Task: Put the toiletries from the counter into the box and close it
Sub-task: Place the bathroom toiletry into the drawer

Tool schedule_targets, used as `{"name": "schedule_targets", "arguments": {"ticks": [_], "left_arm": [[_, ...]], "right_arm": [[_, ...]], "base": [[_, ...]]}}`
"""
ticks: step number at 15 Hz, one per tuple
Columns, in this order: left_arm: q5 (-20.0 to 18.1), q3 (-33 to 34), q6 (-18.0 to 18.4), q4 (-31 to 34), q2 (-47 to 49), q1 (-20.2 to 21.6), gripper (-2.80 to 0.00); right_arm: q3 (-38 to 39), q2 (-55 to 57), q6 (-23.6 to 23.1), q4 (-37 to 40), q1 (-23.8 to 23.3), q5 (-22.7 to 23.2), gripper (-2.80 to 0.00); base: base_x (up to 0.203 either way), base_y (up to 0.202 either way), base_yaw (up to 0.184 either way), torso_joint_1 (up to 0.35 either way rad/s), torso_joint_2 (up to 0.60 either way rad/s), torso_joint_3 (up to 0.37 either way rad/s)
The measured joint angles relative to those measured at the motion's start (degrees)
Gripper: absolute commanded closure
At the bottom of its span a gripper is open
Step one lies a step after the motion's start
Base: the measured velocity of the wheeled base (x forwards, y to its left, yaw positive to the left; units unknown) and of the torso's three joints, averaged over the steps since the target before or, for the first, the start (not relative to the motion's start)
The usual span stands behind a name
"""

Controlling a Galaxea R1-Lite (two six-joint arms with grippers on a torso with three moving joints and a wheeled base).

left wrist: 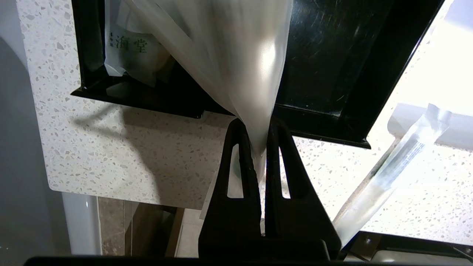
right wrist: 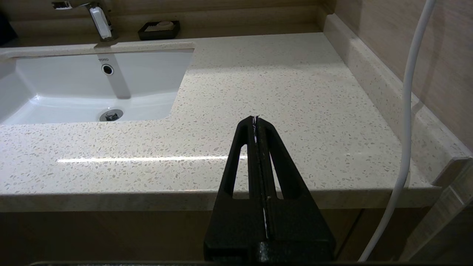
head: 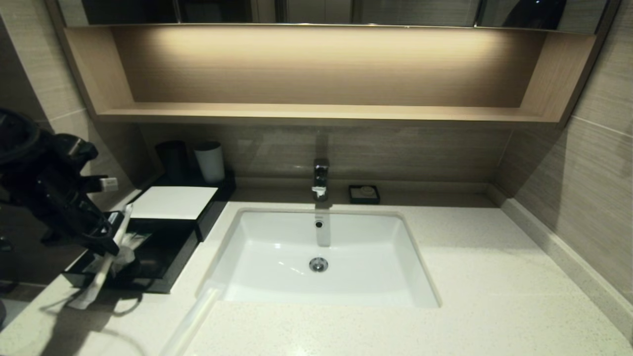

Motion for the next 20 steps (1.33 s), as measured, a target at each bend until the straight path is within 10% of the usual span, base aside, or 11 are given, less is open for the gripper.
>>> {"name": "schedule_targets", "arguments": {"ticks": [20], "left_arm": [[0.11, 0.05, -0.29, -0.16, 1.04, 0.01, 0.0]], "right_arm": [[0.0, 0.0, -0.02, 0.02, 0.02, 0.05, 0.0]], "base": [[0.0, 0.0, 0.0, 0.0, 0.0, 0.0]]}}
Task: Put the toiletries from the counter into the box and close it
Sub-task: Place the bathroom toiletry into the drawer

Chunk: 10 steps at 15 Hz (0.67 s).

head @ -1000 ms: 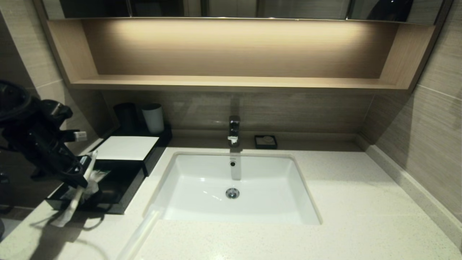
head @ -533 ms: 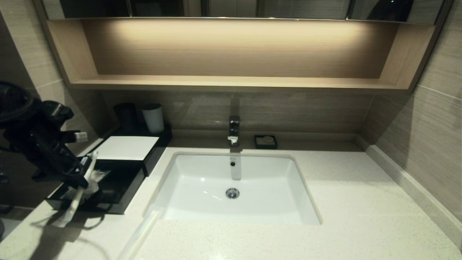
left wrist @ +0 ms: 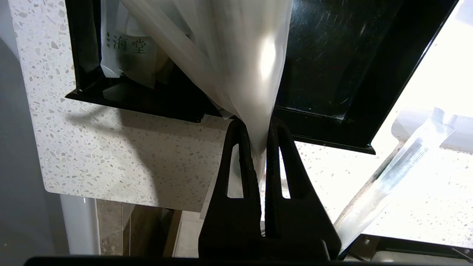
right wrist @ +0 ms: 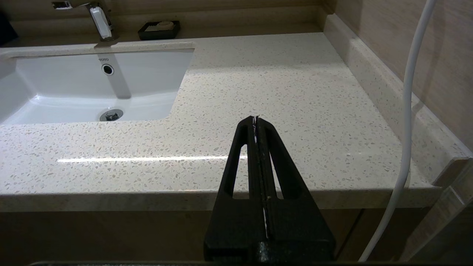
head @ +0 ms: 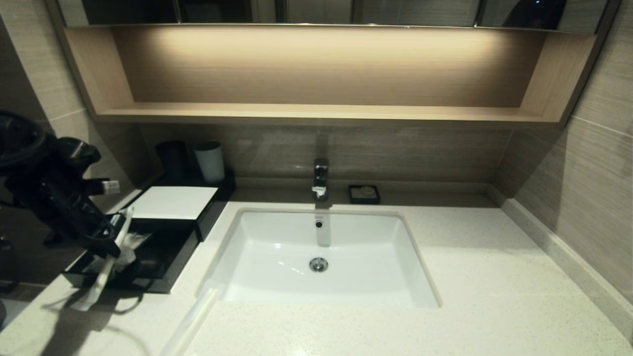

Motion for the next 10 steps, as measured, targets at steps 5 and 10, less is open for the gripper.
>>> {"name": "schedule_targets", "arguments": {"ticks": [5, 10], "left_arm": [[0.21, -0.02, 0.01, -0.02, 0.26, 0.0, 0.0], [0.32, 0.0, 0.07, -0.02, 0.33, 0.0, 0.0]], "right_arm": [[0.0, 0.0, 0.0, -0.02, 0.0, -0.05, 0.0], [0.0, 0.0, 0.02, -0.01, -0.02, -0.02, 0.0]], "base": [[0.0, 0.0, 0.0, 0.0, 0.0, 0.0], [0.0, 0.0, 0.0, 0.0, 0.0, 0.0]]}}
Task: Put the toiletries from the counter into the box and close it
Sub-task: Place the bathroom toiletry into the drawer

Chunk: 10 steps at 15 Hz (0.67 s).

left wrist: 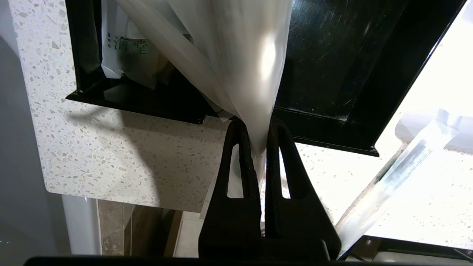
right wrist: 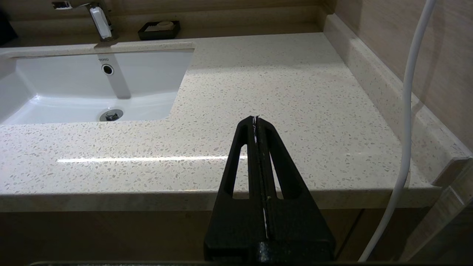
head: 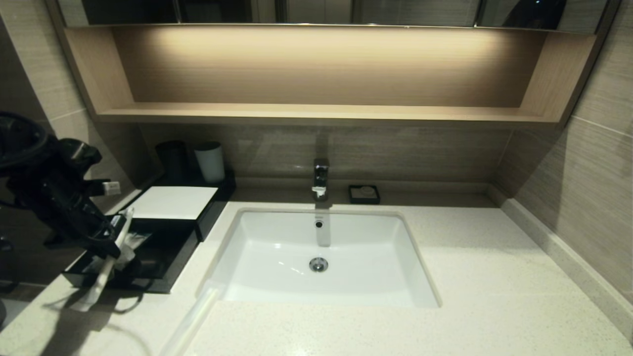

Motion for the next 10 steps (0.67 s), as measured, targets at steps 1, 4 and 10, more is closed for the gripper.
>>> {"name": "schedule_targets", "arguments": {"ticks": [1, 4, 10], "left_arm": [[0.07, 0.03, 0.07, 0.05, 0.02, 0.0, 0.0], [0.66, 0.09, -0.52, 0.09, 0.33, 0.0, -2.8], [0.71, -0.07, -0.69, 0.44, 0.55, 0.0, -2.8]], "right_arm": [[0.0, 0.0, -0.02, -0.02, 0.0, -0.02, 0.0], [0.0, 0.0, 0.0, -0.02, 0.02, -0.02, 0.0], [0.0, 0.0, -0.01, -0.01, 0.02, -0.02, 0.0]], "base": [[0.0, 0.0, 0.0, 0.0, 0.0, 0.0], [0.0, 0.0, 0.0, 0.0, 0.0, 0.0], [0.0, 0.0, 0.0, 0.0, 0.0, 0.0]]}}
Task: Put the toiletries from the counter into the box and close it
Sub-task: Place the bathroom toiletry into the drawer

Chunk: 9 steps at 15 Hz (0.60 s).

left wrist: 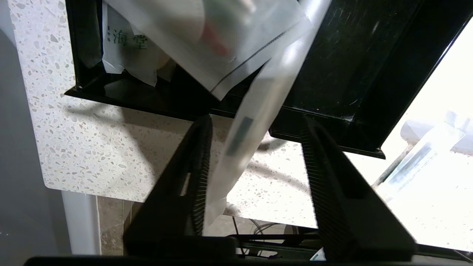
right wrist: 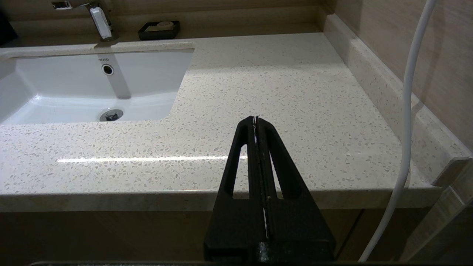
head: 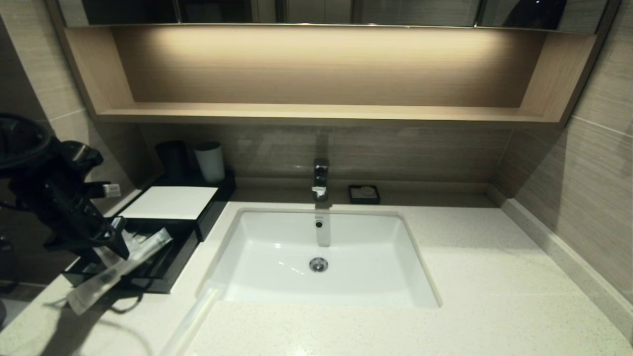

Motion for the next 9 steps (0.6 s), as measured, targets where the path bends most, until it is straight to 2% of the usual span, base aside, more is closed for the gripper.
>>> {"name": "schedule_targets", "arguments": {"ticks": [9], "left_arm": [[-0.02, -0.01, -0.07, 3.73, -4.07, 0.0, -2.8]], "right_arm": [[0.0, 0.0, 0.01, 0.0, -0.02, 0.0, 0.0]], "base": [[0.0, 0.0, 0.0, 0.0, 0.0, 0.0]]}}
